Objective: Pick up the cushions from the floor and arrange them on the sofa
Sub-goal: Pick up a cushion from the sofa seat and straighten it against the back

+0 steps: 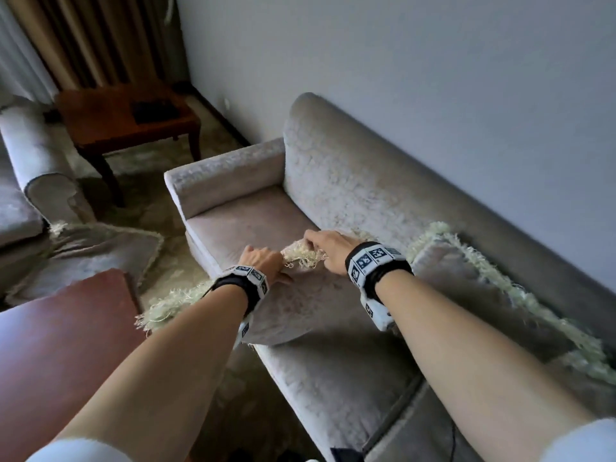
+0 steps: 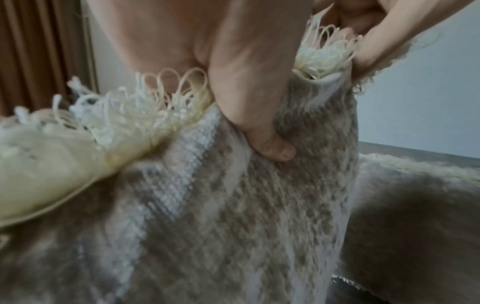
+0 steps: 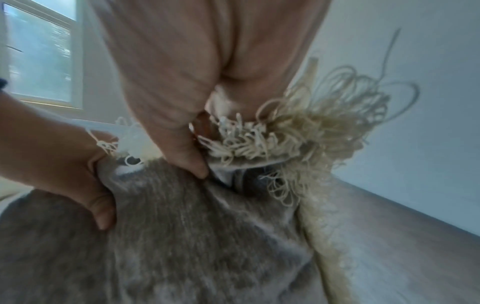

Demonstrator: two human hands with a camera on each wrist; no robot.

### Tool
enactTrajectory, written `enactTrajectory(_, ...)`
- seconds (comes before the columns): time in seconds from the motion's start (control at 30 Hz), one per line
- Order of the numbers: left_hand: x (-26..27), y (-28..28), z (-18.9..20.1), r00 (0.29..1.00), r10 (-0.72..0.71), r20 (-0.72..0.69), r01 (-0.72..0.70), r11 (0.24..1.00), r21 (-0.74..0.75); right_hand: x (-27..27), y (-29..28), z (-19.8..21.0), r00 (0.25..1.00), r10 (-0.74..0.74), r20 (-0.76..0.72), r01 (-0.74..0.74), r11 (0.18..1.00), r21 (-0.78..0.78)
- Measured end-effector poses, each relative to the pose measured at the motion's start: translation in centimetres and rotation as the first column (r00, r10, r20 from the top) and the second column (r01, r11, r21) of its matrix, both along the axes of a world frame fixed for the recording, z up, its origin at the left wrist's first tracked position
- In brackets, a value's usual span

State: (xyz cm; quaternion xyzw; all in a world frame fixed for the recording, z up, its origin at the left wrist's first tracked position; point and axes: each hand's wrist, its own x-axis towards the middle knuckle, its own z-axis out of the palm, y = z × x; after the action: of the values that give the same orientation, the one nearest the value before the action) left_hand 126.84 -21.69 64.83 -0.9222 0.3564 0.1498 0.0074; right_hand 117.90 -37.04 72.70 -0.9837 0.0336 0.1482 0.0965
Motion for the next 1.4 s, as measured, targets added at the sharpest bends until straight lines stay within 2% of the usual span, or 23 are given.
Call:
enactTrajectory(0.1,0.6,-2.1,1.2,0.990,-0.138,0.041,0.136,0.989,0.058,-1.1,-1.9,-0.4,0.986,-0.146,0.083,0.142,0.988,0.053)
enactTrajectory(0.17,0.9,-3.3,1.8,0.976,-0.210,0.053,0.205,0.975,0.090,-1.8,-2.9,-1.7,0.977,-0.205,0.054,0.203,0.978,0.052)
enactTrajectory(0.27,1.5,-5.2,2.5,0.945,-0.321,0.064,0.310,0.941,0.135,-2.1,-3.5,-3.7,0.967,-0.255,-0.030,0.255,0.967,0.000)
enactTrajectory(0.43,3.1,-8.6,3.2,0.897,-0.441,0.011,0.429,0.877,0.215,-0.5,-4.8,-4.4,0.965,-0.260,-0.043,0.255,0.963,-0.086)
enactTrajectory(0.6,4.6,-12.6,3.3,0.896,-0.437,-0.081,0.443,0.870,0.218,2.2,-7.5,-4.7,0.956,-0.292,-0.019,0.291,0.955,-0.052)
enactTrajectory(0.83,5.9,-19.4,1.7,0.881,-0.425,-0.209,0.465,0.857,0.220,3.2,-13.2,-6.4,0.934,-0.331,-0.135,0.330,0.943,-0.028)
enactTrajectory(1.03,7.5,-25.3,1.3,0.873,-0.448,-0.191,0.481,0.856,0.190,3.4,-18.1,-6.5,0.890,-0.451,-0.061,0.451,0.892,-0.014)
enactTrajectory(1.2,8.7,-28.2,2.5,0.861,-0.486,-0.150,0.507,0.842,0.187,4.4,-20.5,-6.1,0.878,-0.477,-0.048,0.478,0.878,0.014)
enactTrajectory(1.3,10.0,-29.8,3.0,0.864,-0.474,-0.172,0.500,0.848,0.174,5.0,-21.6,-6.0,0.857,-0.516,-0.011,0.515,0.853,0.091)
enactTrajectory(1.4,11.3,-31.1,3.2,0.838,-0.512,-0.190,0.539,0.832,0.133,5.6,-22.4,-6.2,0.838,-0.543,0.048,0.531,0.833,0.155)
